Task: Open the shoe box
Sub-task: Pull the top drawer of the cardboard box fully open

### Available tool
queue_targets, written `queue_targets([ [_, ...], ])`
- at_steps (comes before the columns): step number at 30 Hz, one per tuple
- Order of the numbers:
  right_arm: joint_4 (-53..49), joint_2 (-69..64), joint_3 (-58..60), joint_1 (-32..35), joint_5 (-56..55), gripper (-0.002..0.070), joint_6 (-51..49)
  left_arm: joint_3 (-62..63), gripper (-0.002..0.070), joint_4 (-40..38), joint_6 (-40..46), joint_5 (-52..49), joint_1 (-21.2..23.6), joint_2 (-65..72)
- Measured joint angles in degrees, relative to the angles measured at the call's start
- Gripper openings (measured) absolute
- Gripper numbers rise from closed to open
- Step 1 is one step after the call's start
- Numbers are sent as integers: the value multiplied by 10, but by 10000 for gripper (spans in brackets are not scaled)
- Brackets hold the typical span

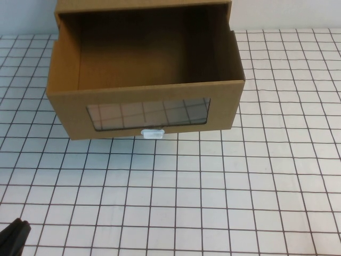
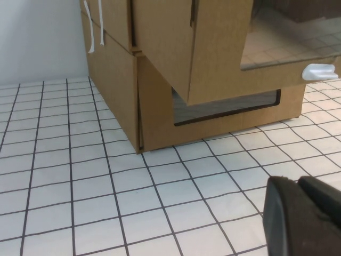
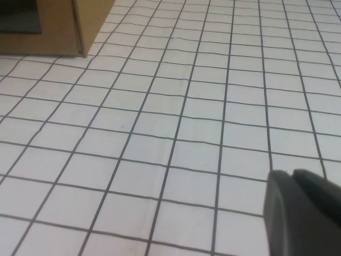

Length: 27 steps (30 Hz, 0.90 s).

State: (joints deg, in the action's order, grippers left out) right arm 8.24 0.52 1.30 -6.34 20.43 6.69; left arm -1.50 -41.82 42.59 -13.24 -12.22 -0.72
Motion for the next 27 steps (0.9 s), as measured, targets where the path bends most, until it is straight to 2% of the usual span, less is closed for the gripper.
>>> queue_targets([
  [14,0,1,0,0,0,-13,0,0,-2,0,0,18,0,0],
  [16,0,1,0,0,0,-13,0,0,-2,21,0,29,0,0],
  [19,0,2,0,0,0,-13,0,0,-2,113,-69,41,2,0],
  [24,1,2,0,0,0,-13,0,0,-2,343,-303,46,38,0],
  [27,1,2,0,0,0,-13,0,0,-2,388,-352,10,52,0],
])
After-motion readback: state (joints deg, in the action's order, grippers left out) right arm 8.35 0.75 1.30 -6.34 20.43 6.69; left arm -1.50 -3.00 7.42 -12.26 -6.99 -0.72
